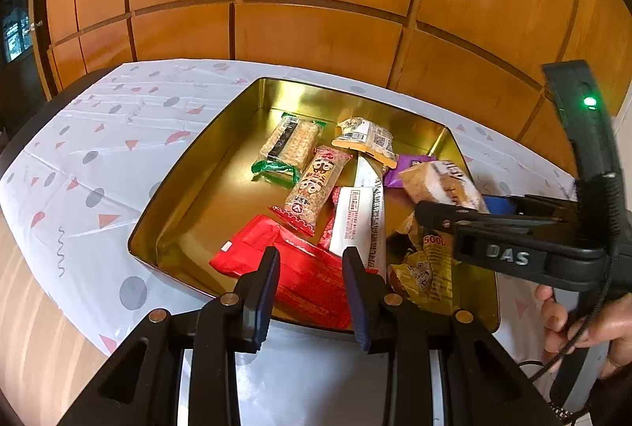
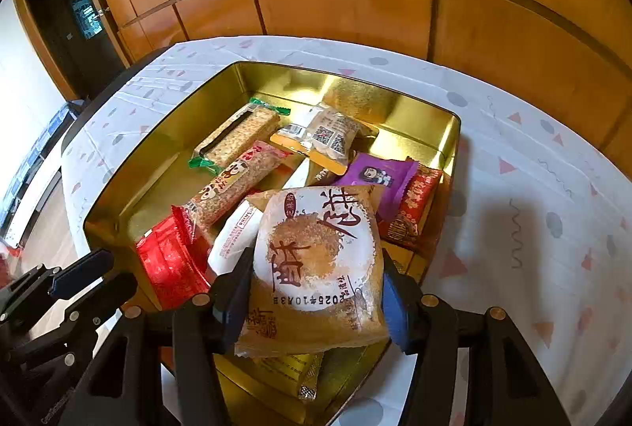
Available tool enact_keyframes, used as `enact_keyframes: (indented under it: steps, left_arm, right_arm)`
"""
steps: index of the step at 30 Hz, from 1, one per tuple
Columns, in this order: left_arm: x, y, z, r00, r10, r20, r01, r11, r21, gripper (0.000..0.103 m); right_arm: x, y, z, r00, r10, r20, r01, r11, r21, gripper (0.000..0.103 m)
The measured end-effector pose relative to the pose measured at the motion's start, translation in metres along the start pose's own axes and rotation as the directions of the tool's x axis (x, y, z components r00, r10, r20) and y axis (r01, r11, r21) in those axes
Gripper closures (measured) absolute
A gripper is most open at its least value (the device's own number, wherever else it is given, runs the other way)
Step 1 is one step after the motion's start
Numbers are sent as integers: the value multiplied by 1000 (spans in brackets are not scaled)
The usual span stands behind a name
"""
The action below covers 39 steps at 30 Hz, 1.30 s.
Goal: Organize snacks
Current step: 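Lower the pastry pack into the gold tin and open the right tool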
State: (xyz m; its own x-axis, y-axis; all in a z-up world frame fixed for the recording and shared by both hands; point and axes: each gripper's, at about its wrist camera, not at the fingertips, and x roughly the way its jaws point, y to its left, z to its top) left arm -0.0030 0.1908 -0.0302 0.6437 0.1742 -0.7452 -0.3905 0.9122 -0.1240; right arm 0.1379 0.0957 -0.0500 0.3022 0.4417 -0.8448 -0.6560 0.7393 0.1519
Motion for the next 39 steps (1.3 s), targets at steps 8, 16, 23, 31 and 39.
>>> enact_keyframes:
  steps: [8, 16, 23, 31, 39]
  left_arm:
    - [0, 3, -1, 1000, 2, -4, -2, 1000, -10, 70]
    - [0, -1, -3, 1000, -7, -2, 7, 1000, 8, 70]
    - [0, -2, -4, 1000, -4, -6, 4, 1000, 8, 70]
    - [-1, -2, -4, 1000, -2, -4, 2, 1000, 7, 70]
    - [-1, -3, -3, 1000, 3, 2, -3, 1000, 2, 70]
  right_arm:
    - [10, 2, 1, 1000, -16, -15, 15, 1000, -23, 40]
    - [9, 3, -8, 999, -47, -20, 45, 995, -85, 52]
    - [27, 5, 3, 992, -127, -19, 124, 986, -112, 68]
    - [24, 0, 3, 992, -119, -31, 116, 990, -84, 67]
    - [8, 10, -25, 997, -23, -75, 14, 993, -119, 67]
